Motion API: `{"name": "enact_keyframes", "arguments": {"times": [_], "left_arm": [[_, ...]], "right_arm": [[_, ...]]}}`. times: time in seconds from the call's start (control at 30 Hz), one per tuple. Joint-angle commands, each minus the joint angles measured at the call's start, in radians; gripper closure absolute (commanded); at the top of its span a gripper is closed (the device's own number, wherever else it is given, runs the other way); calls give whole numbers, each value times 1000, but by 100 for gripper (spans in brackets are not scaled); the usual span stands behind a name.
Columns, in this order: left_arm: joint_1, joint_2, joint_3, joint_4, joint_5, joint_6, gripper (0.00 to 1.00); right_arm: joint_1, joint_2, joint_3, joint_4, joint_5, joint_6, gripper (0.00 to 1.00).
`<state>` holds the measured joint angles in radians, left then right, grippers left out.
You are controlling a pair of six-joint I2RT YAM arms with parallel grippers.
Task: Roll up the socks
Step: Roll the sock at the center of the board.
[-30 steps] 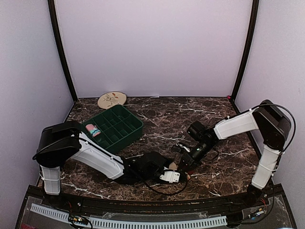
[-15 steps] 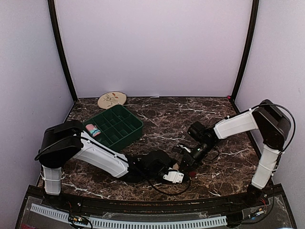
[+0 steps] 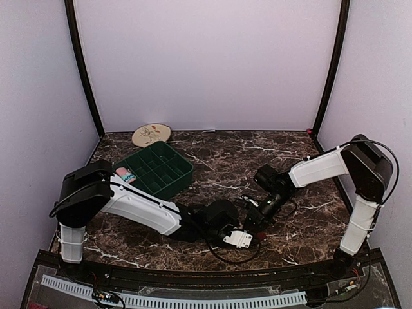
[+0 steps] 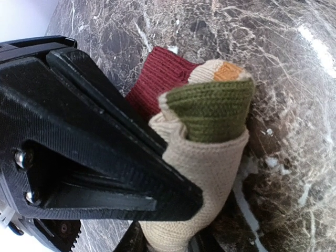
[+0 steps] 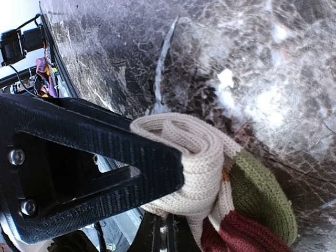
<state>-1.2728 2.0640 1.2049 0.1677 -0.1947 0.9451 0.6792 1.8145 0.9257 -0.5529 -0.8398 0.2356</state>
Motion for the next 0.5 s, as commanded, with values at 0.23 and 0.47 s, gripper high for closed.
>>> {"name": "enact_keyframes", "arguments": {"times": [0.23,0.47], "left_arm": [[-30,98,80,-260,103,-94,88],[-31,116,131,-355,77,-162,100]], "right_arm": [[0,-6,9,-15,106,-21,96],[0,-37,15,-30,168,-25,79]]}}
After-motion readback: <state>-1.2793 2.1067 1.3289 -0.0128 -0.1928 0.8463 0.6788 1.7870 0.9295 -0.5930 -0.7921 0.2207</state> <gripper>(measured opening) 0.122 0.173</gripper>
